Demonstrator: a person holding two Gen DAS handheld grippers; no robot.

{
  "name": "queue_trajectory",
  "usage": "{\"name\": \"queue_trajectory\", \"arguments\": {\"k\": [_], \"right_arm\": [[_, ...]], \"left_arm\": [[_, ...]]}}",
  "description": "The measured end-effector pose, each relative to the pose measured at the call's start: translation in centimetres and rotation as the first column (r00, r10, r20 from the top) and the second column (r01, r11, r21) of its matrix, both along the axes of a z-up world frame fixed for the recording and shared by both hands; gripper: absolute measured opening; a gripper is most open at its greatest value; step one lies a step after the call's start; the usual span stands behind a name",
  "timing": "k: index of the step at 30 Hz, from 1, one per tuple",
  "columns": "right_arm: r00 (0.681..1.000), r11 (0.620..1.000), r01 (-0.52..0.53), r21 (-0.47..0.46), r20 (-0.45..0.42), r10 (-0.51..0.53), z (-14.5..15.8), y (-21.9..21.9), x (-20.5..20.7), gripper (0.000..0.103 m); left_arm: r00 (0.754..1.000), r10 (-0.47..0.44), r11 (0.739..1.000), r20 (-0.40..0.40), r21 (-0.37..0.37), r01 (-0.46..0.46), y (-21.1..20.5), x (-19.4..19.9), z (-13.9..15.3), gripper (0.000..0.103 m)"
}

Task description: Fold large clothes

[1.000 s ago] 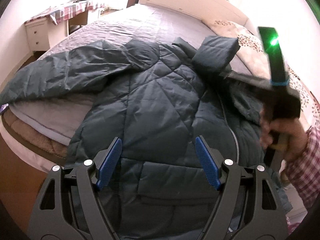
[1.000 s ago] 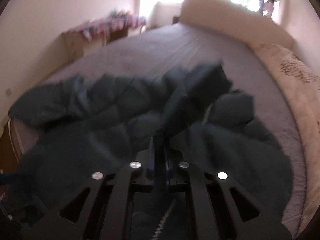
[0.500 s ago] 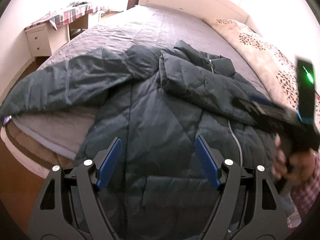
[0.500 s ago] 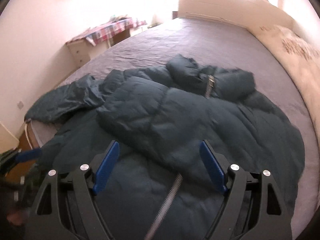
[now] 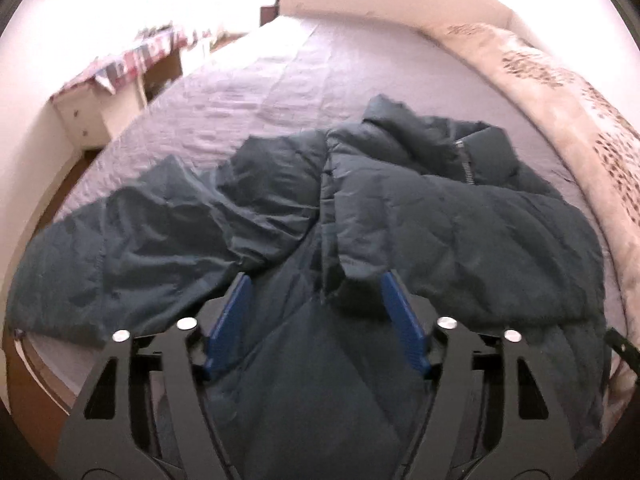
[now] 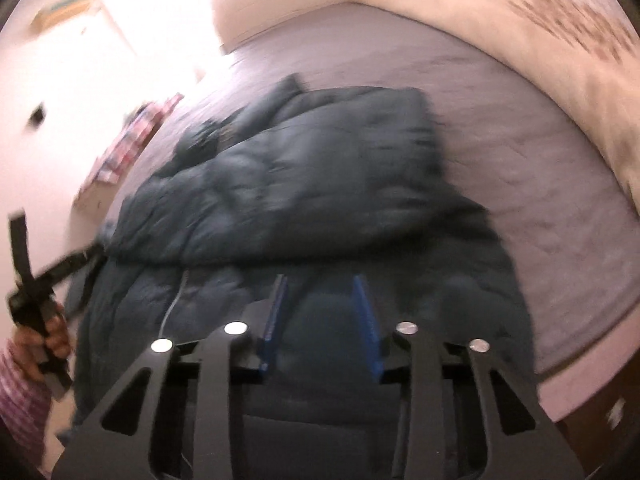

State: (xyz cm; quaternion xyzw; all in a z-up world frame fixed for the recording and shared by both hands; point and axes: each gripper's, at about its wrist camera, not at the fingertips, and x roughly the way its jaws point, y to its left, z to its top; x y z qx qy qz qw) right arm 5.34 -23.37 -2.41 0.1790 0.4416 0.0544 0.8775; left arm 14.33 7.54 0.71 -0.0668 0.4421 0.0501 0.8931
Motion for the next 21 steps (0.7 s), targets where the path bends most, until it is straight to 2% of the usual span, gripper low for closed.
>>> {"name": "queue_trajectory", "arguments": {"k": [2,5,8,11,13,16,21], "right_arm": [[0.999,0.998,0.039,0.052,0.001,-0.039,-0.2,-1.4,0.2,0.029],[0.998,0.992,0.044,0.120,0.038,-0.049,0.1,-2.3,1.1,0.028],[0.998,0.995,0.030,0.098,0.050,-0.035,0.1,-2.0,2.9,0.028],[0.998,0.996,0.053,0.070,0.025,-0.055,-0.9,-2.4,4.3,0.028],[0.997,0.996,0.082,0.035,-0.016,-0.082,-1.9,-2.9,5.0,0.028],[0.994,0.995,0.096,0.017,-0.051,-0.095,-3.1,-3.2,5.4,0.021],[0.995,0.996,0.081,-0.040,-0.055,-0.084,-3.1,-2.8,5.3,0.020]], "left_arm": [[0.999,0.031,0.999,-0.020,-0.033,-0.031,0.2,1.0,-0.7,0.051],[0.998,0.041,0.998,-0.048,-0.043,-0.043,0.0,2.0,-1.6,0.041],[0.996,0.048,0.999,-0.075,0.022,-0.047,-0.8,3.0,-2.6,0.040],[0.994,0.058,0.997,-0.091,0.062,-0.053,-1.4,3.8,-2.9,0.040],[0.993,0.063,0.995,-0.100,0.078,-0.056,-1.6,4.2,-3.1,0.040],[0.993,0.067,0.994,-0.100,0.092,-0.058,-1.7,4.3,-3.4,0.041],[0.994,0.067,0.992,-0.091,0.116,-0.057,-2.1,4.2,-3.6,0.042]]}}
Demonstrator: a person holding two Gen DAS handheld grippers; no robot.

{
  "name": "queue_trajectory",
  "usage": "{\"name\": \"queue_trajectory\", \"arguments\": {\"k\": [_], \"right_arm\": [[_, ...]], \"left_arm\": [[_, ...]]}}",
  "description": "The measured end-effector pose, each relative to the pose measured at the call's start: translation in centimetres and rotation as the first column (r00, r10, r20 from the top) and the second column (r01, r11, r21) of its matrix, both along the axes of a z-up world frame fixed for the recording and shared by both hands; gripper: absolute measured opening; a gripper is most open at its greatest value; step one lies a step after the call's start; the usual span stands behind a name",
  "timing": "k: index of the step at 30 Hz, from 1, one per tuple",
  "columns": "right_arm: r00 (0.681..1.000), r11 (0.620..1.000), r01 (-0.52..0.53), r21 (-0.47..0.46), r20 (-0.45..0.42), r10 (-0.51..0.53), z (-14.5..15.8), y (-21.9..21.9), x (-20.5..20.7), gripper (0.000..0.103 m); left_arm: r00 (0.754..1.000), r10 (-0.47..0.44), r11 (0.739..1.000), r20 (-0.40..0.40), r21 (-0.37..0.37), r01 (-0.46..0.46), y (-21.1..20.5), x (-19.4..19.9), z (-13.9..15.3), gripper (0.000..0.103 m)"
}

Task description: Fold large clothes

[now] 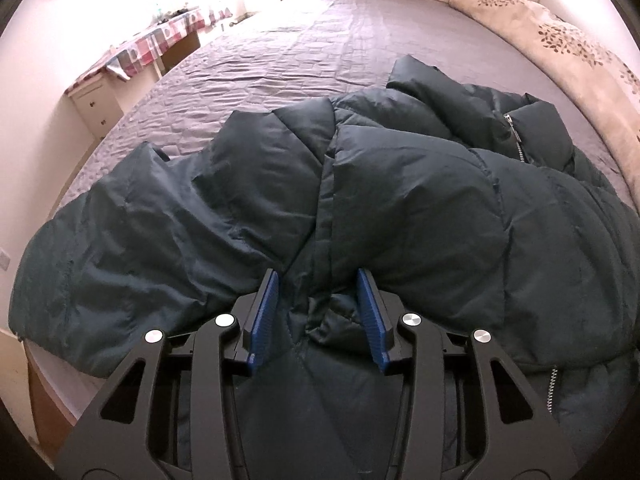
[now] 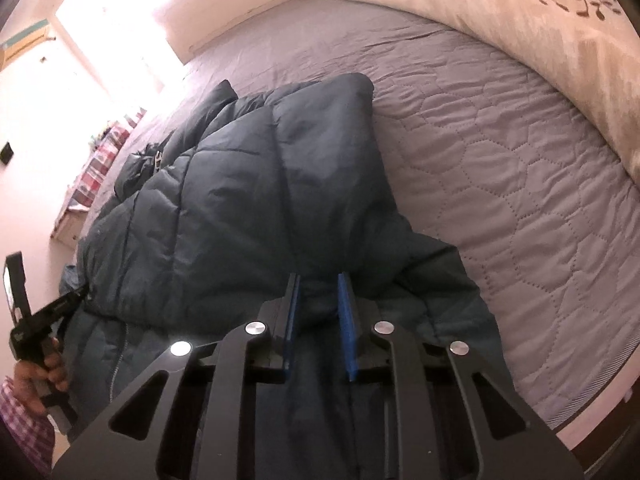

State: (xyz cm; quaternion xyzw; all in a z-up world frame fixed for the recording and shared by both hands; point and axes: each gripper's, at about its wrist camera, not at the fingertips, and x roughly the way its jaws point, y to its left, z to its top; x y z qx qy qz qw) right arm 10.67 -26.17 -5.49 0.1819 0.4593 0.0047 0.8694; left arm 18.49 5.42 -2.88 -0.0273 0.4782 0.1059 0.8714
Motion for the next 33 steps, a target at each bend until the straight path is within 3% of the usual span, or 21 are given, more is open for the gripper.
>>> {"name": "queue_trajectory", "arguments": {"k": [3,5,8,15,22,29,33], "right_arm": [[1.000,1.000,0.002,-0.030,-0.007,-0.003,0.4,0.6,-0.4,0.020],[1.000,0.999,0.002,-0.039,-0.001,-0.002,0.9,1.1,-1.1,0.020],[1.000,0.999,-0.018,-0.045,0.017,0.018,1.7,2.0,-2.0,0.020],[0.988,0.986,-0.148,-0.078,0.031,0.150,2.3,6.1,-5.1,0.020],[0.958,0.950,-0.282,-0.134,0.020,0.287,2.4,10.9,-6.7,0.020],[0.943,0.932,-0.330,-0.150,-0.003,0.333,2.2,12.6,-7.1,0.020],[0.941,0.929,-0.335,-0.158,-0.018,0.337,2.1,13.1,-7.2,0.020]], "left_arm": [[1.000,0.008,0.999,0.003,-0.031,-0.008,0.3,-0.4,0.6,0.042],[1.000,0.023,0.998,0.008,-0.066,-0.022,0.8,-1.1,1.2,0.055],[0.999,0.028,0.993,0.039,-0.120,-0.023,1.5,-2.8,2.2,0.064],[0.996,0.074,0.972,0.059,-0.227,-0.058,4.7,-7.1,2.6,0.066],[0.974,0.207,0.940,0.090,-0.296,-0.172,11.0,-11.6,2.8,0.066],[0.918,0.380,0.867,0.111,-0.389,-0.312,18.8,-16.0,1.8,0.066],[0.858,0.508,0.775,0.072,-0.472,-0.419,23.1,-17.2,0.0,0.066]]}}
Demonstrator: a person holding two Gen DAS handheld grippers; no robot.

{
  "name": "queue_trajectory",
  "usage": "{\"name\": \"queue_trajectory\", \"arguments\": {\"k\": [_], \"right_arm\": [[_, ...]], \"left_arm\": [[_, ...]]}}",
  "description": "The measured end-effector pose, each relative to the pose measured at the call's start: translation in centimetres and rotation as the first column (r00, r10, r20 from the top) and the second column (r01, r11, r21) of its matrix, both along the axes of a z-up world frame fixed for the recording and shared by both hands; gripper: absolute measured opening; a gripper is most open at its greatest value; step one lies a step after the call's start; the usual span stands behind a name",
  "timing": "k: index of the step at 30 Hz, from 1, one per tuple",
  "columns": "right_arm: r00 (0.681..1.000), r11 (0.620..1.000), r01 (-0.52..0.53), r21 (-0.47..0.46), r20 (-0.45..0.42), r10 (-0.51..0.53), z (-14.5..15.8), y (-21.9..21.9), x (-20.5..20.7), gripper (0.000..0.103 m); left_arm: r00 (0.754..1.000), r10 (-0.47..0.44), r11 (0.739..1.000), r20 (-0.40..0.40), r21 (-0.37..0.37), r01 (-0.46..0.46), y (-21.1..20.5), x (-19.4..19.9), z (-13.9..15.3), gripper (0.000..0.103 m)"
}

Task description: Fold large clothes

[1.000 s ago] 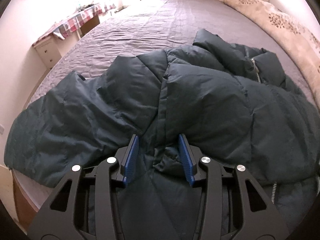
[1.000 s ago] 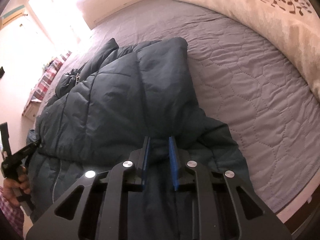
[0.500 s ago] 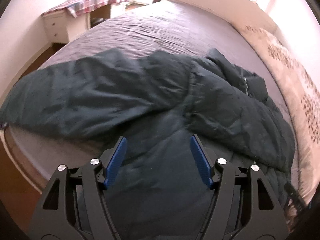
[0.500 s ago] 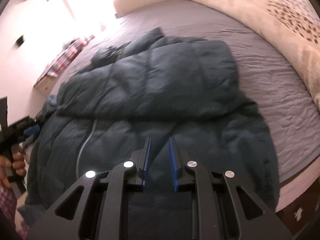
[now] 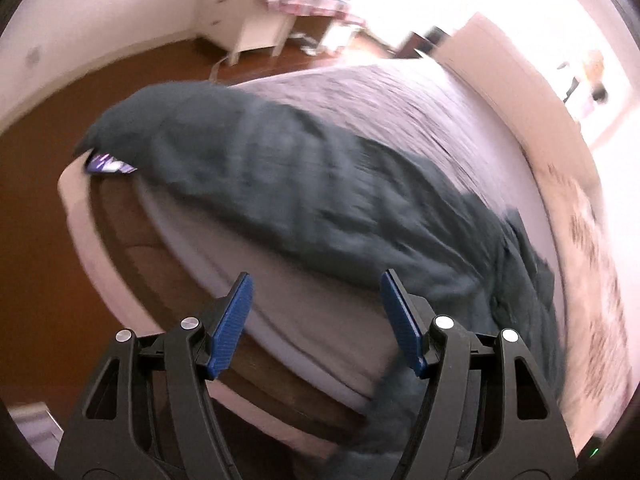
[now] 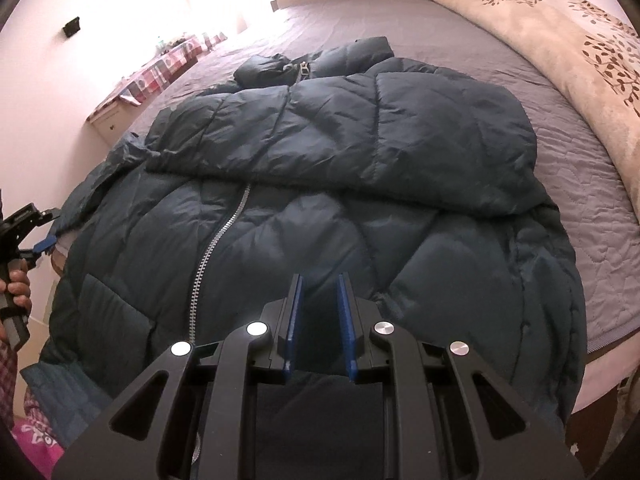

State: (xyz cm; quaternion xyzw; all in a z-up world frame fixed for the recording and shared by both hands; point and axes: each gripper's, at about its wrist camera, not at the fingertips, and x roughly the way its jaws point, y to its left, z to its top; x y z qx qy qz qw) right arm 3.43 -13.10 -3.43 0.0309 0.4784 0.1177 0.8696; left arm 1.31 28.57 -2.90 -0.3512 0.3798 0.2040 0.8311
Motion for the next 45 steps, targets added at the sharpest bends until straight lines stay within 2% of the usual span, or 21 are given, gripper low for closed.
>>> {"name": "queue_trajectory", "arguments": {"k": [3,6,9,12,16,17,19,22,25,27,28,30,31,33,34,36,37,39,40,42,45], "right_arm": [[1.000,1.000,-0.010,-0.012,-0.005,0.010,0.0,0.6,0.0,0.020],[1.000,0.999,-0.021,-0.024,-0.007,0.021,0.1,1.0,0.0,0.020],[0.999,0.999,-0.031,-0.039,-0.009,0.031,0.1,1.6,0.0,0.020],[0.999,0.998,-0.034,-0.051,-0.007,0.034,0.1,2.0,0.1,0.020],[0.999,0.998,-0.031,-0.051,-0.009,0.030,-0.1,2.1,0.2,0.020],[1.000,0.998,-0.029,-0.051,-0.009,0.029,-0.1,2.1,0.2,0.020],[1.000,0.998,-0.028,-0.047,-0.008,0.028,-0.1,2.0,0.3,0.020],[1.000,0.999,-0.022,-0.039,-0.008,0.021,-0.2,1.8,0.3,0.020],[1.000,1.000,-0.012,-0.026,-0.004,0.012,-0.1,1.4,0.3,0.020],[1.000,1.000,-0.004,-0.017,0.003,0.004,0.0,1.0,0.2,0.020],[1.000,1.000,0.003,-0.010,0.007,-0.003,0.0,0.6,0.3,0.020],[1.000,1.000,0.017,0.002,0.017,-0.017,0.2,0.0,0.3,0.020],[0.999,1.000,0.027,0.011,0.022,-0.027,0.3,-0.3,0.2,0.020],[0.998,0.998,0.048,0.029,0.032,-0.049,0.4,-1.1,0.1,0.020],[0.997,0.997,0.064,0.040,0.039,-0.065,0.5,-1.7,0.1,0.020],[0.995,0.995,0.084,0.059,0.046,-0.087,0.7,-2.5,0.0,0.020],[0.994,0.993,0.096,0.070,0.049,-0.100,0.8,-3.1,-0.1,0.020],[0.992,0.990,0.114,0.084,0.054,-0.118,0.8,-4.1,-0.4,0.020],[0.991,0.989,0.120,0.090,0.054,-0.126,0.8,-4.6,-0.5,0.020],[0.989,0.986,0.133,0.101,0.055,-0.139,0.8,-5.5,-0.8,0.020],[0.986,0.981,0.154,0.122,0.046,-0.160,0.5,-6.6,-1.1,0.020]], "left_arm": [[0.998,0.069,0.995,0.013,-0.073,-0.068,2.4,0.2,-1.4,0.065],[0.995,0.100,0.990,0.022,-0.102,-0.098,3.7,1.0,-2.5,0.065],[0.992,0.125,0.986,0.026,-0.110,-0.121,4.3,1.9,-3.2,0.065],[0.992,0.127,0.989,0.024,-0.080,-0.125,4.4,2.7,-3.3,0.065],[0.988,0.149,0.989,-0.037,-0.014,-0.150,5.4,3.5,-3.5,0.018],[0.990,0.142,0.990,-0.017,-0.023,-0.142,5.6,3.5,-3.5,0.012],[0.989,0.145,0.989,0.006,-0.013,-0.145,5.9,3.3,-3.0,0.008],[0.992,0.125,0.986,0.029,0.106,-0.127,4.8,3.7,-1.1,0.006],[0.995,0.091,0.962,0.051,0.255,-0.101,3.1,4.1,1.6,0.005],[0.996,0.025,0.918,0.085,0.393,-0.056,1.1,4.9,4.7,0.005],[0.995,-0.002,0.899,0.100,0.437,-0.042,0.2,5.0,5.9,0.005],[0.985,-0.103,0.832,0.141,0.555,0.008,-2.7,5.7,9.4,0.005],[0.978,-0.144,0.808,0.154,0.589,0.027,-3.9,5.9,10.5,0.005],[0.945,-0.274,0.754,0.180,0.650,0.095,-7.7,6.5,13.3,0.005],[0.928,-0.321,0.739,0.186,0.663,0.123,-9.2,6.6,14.0,0.005],[0.878,-0.439,0.702,0.190,0.683,0.204,-13.3,7.2,15.2,0.005],[0.845,-0.502,0.684,0.185,0.683,0.257,-15.7,7.6,15.3,0.005],[0.797,-0.581,0.658,0.166,0.672,0.340,-19.0,8.4,14.9,0.005],[0.763,-0.629,0.637,0.144,0.658,0.401,-21.3,9.0,14.2,0.005],[0.721,-0.685,0.604,0.100,0.633,0.485,-24.6,10.0,12.3,0.005],[0.683,-0.731,0.563,0.009,0.575,0.594,-28.2,11.9,8.6,0.005]]}}
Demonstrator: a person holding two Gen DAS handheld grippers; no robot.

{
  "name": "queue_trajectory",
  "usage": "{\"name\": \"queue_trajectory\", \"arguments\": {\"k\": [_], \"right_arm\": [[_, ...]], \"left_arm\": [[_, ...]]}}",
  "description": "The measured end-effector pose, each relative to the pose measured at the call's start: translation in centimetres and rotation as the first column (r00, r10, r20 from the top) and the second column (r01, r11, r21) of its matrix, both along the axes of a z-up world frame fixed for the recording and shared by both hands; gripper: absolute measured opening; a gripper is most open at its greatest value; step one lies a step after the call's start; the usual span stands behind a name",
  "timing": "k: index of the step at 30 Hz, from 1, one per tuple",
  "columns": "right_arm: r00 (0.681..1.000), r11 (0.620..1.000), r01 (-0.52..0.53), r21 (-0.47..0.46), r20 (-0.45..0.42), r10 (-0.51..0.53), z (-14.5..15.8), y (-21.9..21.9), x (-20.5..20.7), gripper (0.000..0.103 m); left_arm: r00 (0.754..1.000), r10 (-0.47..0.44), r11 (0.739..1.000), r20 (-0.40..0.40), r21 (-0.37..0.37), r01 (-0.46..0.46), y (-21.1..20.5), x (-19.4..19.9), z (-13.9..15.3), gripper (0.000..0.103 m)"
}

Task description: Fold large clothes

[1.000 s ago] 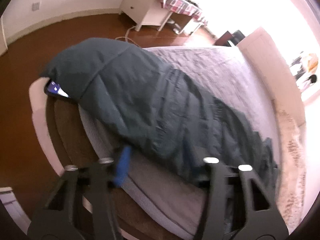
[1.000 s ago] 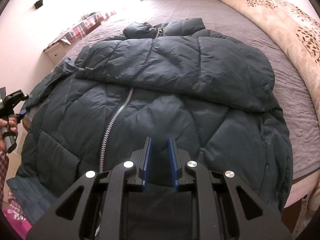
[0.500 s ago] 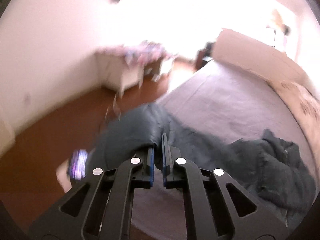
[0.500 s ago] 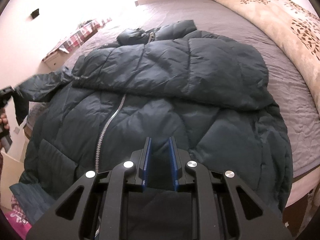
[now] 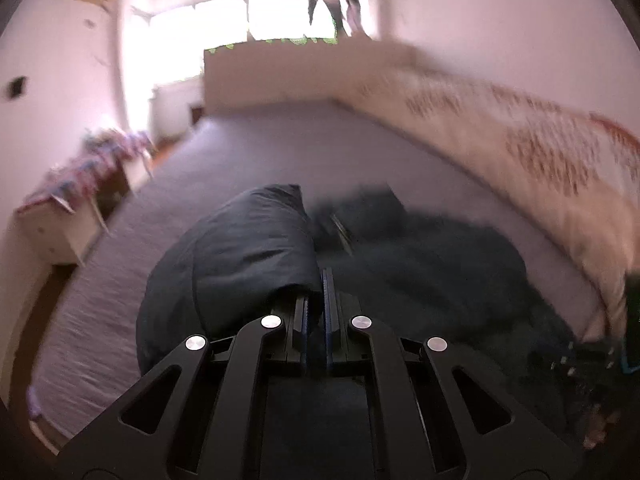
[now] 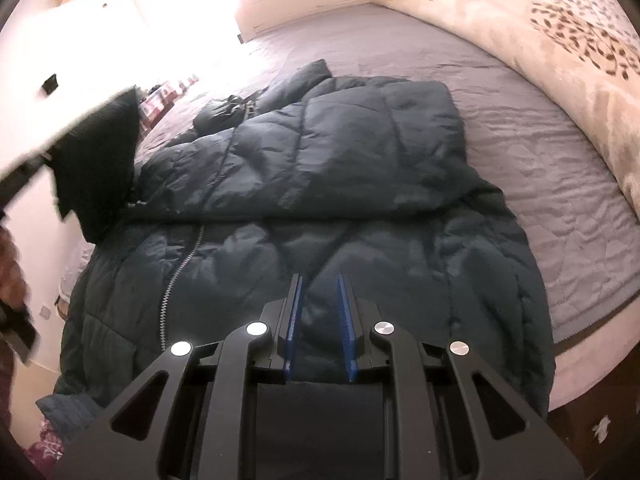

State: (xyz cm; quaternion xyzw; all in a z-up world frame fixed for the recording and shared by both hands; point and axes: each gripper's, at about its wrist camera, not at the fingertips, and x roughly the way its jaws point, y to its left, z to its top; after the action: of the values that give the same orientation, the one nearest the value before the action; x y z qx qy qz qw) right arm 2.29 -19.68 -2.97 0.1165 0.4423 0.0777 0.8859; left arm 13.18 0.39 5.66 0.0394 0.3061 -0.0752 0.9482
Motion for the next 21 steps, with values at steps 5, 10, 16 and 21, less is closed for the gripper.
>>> {"name": "queue_trajectory", "arguments": {"k": [5,10,16,21], "right_arm": [[1.000,0.999,0.025,0.044,-0.005,-0.025,-0.3,-1.4,-0.2,0.020],[1.000,0.998,0.020,0.058,-0.013,-0.020,-0.6,-1.5,0.0,0.020],[1.000,1.000,-0.004,0.024,-0.016,0.004,-0.6,-0.5,0.0,0.020],[1.000,1.000,-0.021,-0.002,-0.023,0.021,-0.6,0.5,0.0,0.020]], "left_arm": [[0.981,0.000,1.000,-0.192,-0.011,-0.002,-2.1,1.8,-6.0,0.006],[0.958,0.001,0.995,-0.287,-0.093,-0.029,-1.6,1.5,-7.8,0.044],[0.953,-0.030,0.991,-0.303,-0.136,-0.013,-1.4,-0.4,-8.2,0.074],[0.937,-0.054,0.976,-0.345,-0.215,-0.022,-0.6,-2.1,-8.5,0.077]]}}
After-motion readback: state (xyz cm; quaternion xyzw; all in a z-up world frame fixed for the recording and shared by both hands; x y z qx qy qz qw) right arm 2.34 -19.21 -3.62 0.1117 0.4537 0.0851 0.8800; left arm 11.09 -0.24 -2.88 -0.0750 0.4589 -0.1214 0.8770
